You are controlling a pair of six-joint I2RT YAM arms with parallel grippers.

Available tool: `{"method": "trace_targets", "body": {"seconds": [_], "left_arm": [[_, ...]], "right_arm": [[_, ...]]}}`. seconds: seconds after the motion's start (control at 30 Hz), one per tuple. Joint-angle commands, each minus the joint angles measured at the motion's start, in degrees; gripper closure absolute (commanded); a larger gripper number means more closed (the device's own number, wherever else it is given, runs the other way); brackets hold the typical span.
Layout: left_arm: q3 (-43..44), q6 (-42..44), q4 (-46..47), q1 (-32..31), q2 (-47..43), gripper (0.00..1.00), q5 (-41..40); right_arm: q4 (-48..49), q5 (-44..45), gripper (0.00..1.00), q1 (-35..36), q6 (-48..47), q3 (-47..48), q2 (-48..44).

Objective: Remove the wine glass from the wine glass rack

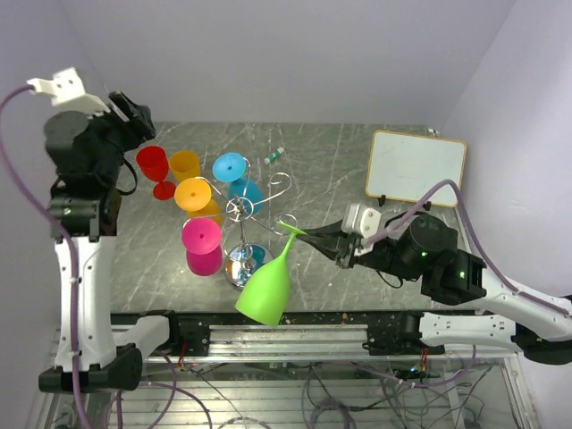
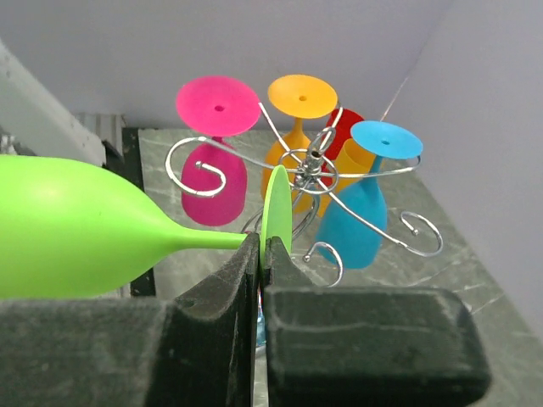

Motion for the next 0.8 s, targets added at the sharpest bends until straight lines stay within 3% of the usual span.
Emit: {"method": "trace_targets", "body": {"seconds": [0.0,0.1,0.17,0.27,0.43,0.57,0.77], "left_arm": [[10.86,-3.59,-5.23,-0.02,-1.73,0.23,9.51],[17.88,-6.17,-8.13,-0.02,0.43,0.23,17.73],[19.81,-9.7,-7.65,-0.02,1.1,0.22,24.57],[16.31,-15.74,-1.72,-0.53,-0.12,0.23,33.13],[8.32,-28.4,14.32,-1.46,-0.96,0.27,44.42],[5.71,-33.46,20.94,-4.21,-0.67,0.27,49.67],[5.21,-30.49,16.12,-7.46,-0.63,0.28,53.62]], "right_arm": [[-0.24,6.53,1.0,0.28,11.75,5.83,0.7],[1.85,9.97,1.0,0.26,13.82,7.79,-0.26],[9.14,15.76,1.0,0.27,16.27,6.57,-1.52],[17.49,27.27,1.0,0.28,20.84,4.44,-1.92],[20.0,44.65,1.0,0.28,24.47,6.01,1.73],[21.8,45.87,1.0,0.23,22.98,6.54,3.44],[24.53,45.25,1.0,0.19,19.47,8.67,7.72]]}}
